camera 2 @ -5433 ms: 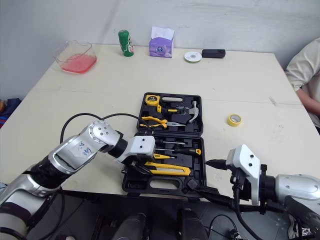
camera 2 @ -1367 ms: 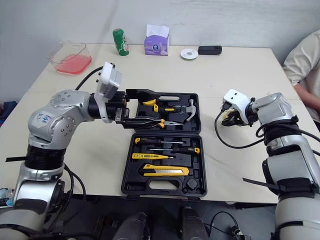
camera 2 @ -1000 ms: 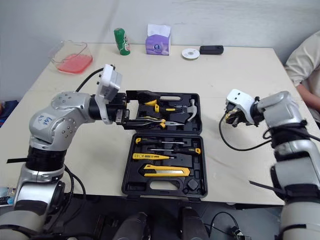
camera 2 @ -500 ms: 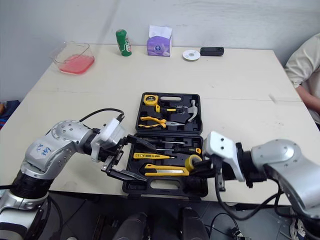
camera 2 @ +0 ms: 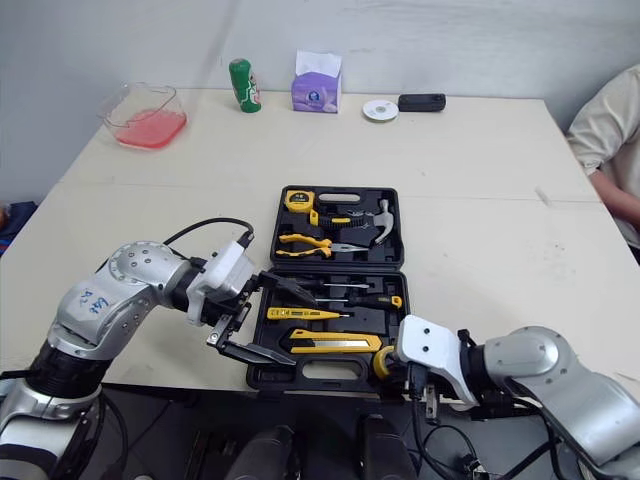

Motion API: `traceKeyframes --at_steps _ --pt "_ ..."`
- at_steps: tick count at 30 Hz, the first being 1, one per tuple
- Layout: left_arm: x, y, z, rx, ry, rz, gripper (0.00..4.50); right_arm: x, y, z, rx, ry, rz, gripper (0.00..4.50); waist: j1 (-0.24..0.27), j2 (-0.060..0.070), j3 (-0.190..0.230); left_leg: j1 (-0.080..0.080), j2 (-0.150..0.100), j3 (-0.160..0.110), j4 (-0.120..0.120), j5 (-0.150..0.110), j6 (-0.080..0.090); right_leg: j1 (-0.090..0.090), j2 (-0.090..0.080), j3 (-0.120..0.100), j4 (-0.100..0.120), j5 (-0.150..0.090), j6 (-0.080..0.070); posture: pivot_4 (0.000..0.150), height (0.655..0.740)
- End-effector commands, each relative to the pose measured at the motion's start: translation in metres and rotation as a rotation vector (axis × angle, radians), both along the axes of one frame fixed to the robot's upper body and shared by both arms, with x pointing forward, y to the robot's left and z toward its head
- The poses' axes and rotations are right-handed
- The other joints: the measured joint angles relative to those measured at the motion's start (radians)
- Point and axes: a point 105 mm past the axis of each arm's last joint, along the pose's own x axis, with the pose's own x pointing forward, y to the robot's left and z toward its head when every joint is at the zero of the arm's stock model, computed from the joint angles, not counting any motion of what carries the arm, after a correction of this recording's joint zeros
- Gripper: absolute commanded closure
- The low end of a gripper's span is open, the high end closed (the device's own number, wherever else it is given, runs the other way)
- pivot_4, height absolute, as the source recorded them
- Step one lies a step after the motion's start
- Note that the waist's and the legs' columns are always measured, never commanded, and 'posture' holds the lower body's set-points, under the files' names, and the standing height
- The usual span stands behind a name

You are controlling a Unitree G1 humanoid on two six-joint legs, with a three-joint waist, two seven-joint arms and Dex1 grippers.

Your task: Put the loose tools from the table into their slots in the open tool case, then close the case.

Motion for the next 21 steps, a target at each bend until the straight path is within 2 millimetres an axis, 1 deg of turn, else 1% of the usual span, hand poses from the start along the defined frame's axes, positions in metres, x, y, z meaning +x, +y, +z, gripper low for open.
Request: traceKeyframes --at_steps 1,3,5,6,8,9,13,17,19,20,21 --pt "-0.003 -0.003 0.006 -0.007 -0.042 -0.023 0.00 -0.004 0.003 0.000 0.000 0.000 0.016 4.48 -0.001 0.000 0.000 0.000 0.000 0.000 0.000 0.000 0.000 0.000 0.000 0.000 0.000 0.000 0.000 0.150 0.7400" --pt "-0.003 -0.003 0.006 -0.008 -0.042 -0.023 0.00 -0.004 0.003 0.002 0.003 0.000 0.016 4.48 -0.001 0.000 0.000 0.000 0.000 0.000 0.000 0.000 0.000 0.000 0.000 0.000 0.000 0.000 0.000 0.150 0.7400" --pt "-0.001 -0.003 0.008 -0.013 -0.040 -0.023 0.00 -0.007 0.006 0.021 0.048 -0.008 0.033 3.55 0.000 0.000 0.000 0.000 0.000 0.000 0.000 0.000 0.000 0.000 0.000 0.000 0.000 0.000 0.000 0.150 0.7400" --pt "0.000 -0.004 0.009 -0.015 -0.041 -0.022 0.00 -0.011 0.008 0.033 0.080 -0.007 0.053 3.40 0.000 0.000 0.000 0.000 0.000 0.000 0.000 0.000 0.000 0.000 0.000 0.000 0.000 0.000 0.000 0.150 0.7400" --pt "0.001 -0.003 0.010 -0.016 -0.044 -0.022 0.00 -0.014 0.008 0.047 0.121 -0.011 0.080 2.50 0.001 0.000 0.000 0.000 0.000 0.000 0.000 0.000 0.000 0.000 0.000 0.000 0.000 0.000 0.000 0.150 0.7400" --pt "0.001 -0.004 0.009 -0.017 -0.045 -0.023 0.00 -0.015 0.008 0.051 0.135 -0.014 0.087 2.50 0.002 0.000 0.000 0.000 0.000 0.000 0.000 0.000 0.000 0.000 0.000 0.000 0.000 0.000 0.000 0.150 0.7400" --pt "0.001 -0.006 0.010 -0.022 -0.047 -0.028 0.00 -0.008 -0.001 0.043 0.129 -0.028 0.046 2.50 0.002 0.000 0.000 0.000 0.000 -0.001 -0.001 -0.003 0.005 0.001 0.000 -0.001 -0.001 0.000 0.000 0.150 0.7400" --pt "0.000 -0.006 0.010 -0.025 -0.042 -0.031 0.00 -0.004 0.007 0.040 0.270 -0.070 0.062 2.50 0.003 -0.001 0.000 0.000 0.000 0.000 0.000 -0.003 0.005 0.001 0.000 0.000 0.000 0.000 0.000 0.150 0.7400" --pt "-0.001 -0.006 0.009 -0.024 -0.039 -0.034 0.00 -0.002 0.008 0.032 0.314 -0.117 0.078 3.00 0.002 -0.001 0.000 0.001 0.000 0.000 0.000 -0.002 0.005 0.001 0.000 0.000 0.000 0.000 0.000 0.150 0.7400" --pt "-0.001 -0.007 0.008 -0.022 -0.039 -0.038 0.00 -0.001 0.007 0.027 0.327 -0.126 0.075 3.35 0.002 -0.001 0.000 0.001 0.000 0.000 0.000 -0.002 0.004 0.001 0.000 0.000 0.000 0.000 0.000 0.150 0.7400" --pt "-0.001 -0.007 0.008 -0.021 -0.039 -0.040 0.00 0.000 0.006 0.024 0.333 -0.130 0.072 3.79 0.002 -0.001 0.000 0.001 0.000 0.000 0.000 -0.002 0.004 0.001 0.000 0.000 0.000 0.000 0.000 0.150 0.7400"
